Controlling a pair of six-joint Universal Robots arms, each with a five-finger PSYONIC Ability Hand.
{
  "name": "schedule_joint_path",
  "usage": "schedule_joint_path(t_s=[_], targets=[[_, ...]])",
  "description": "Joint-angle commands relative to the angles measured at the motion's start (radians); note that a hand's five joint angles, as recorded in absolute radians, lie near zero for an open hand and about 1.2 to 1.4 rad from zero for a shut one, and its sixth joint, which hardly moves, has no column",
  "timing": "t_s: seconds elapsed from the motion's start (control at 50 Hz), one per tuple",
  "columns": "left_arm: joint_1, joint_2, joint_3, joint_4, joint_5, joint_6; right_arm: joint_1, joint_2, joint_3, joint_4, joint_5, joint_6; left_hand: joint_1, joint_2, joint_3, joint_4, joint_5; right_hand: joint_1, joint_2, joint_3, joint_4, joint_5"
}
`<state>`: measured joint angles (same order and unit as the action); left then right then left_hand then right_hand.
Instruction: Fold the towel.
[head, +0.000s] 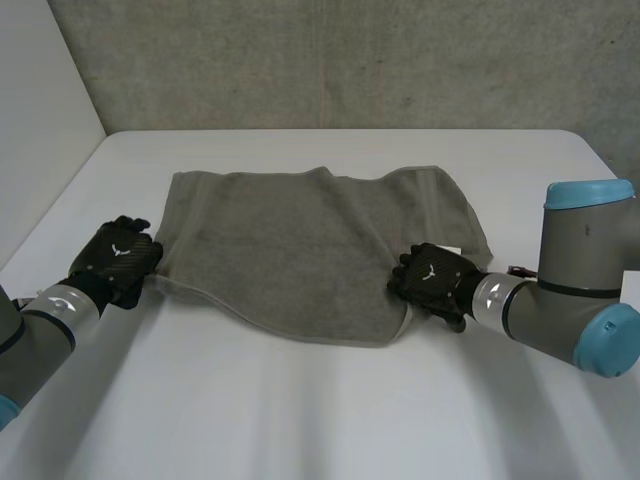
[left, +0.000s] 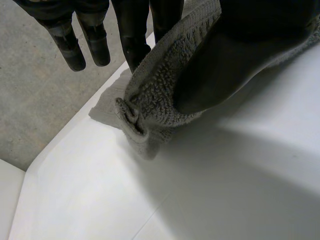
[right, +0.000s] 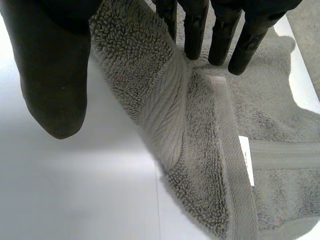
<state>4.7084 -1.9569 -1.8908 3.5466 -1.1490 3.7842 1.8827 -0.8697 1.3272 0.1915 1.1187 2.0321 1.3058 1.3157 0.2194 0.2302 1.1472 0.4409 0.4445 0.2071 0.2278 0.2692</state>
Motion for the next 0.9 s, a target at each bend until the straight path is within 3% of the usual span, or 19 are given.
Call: schedule_joint_path(t_s=[0.02,0.54,0.78,0.9], targets=[[-0.001,0.000,-0.001,0.000,0.000,0.000,-0.034,-0.070,0.067,-0.009,-0.005,0.000,0.090,0.081,-0.045,-0.056,0.075,0.008,0.004,-0.033,-0.053,0.005],[0.012,-0.003,0.010,0.000,-0.005,0.000,-0.198,-0.233,0.254,-0.012,-0.023,-0.023,0.090,0.081,-0.045,-0.056,0.075,0.049,0.045,-0.033,-0.053,0.046],[0.007,-0.008,0.009,0.000,-0.005,0.000,-0.180,-0.292,0.271,-0.018,-0.051,-0.010,0.090,0.081,-0.045,-0.056,0.075,0.049,0.046,-0.033,-0.053,0.046],[0.006,-0.008,0.007,0.000,-0.005,0.000,-0.123,-0.272,0.271,-0.113,-0.043,0.059,0.090,0.081,-0.045,-0.056,0.075,0.040,0.037,-0.033,-0.053,0.038]])
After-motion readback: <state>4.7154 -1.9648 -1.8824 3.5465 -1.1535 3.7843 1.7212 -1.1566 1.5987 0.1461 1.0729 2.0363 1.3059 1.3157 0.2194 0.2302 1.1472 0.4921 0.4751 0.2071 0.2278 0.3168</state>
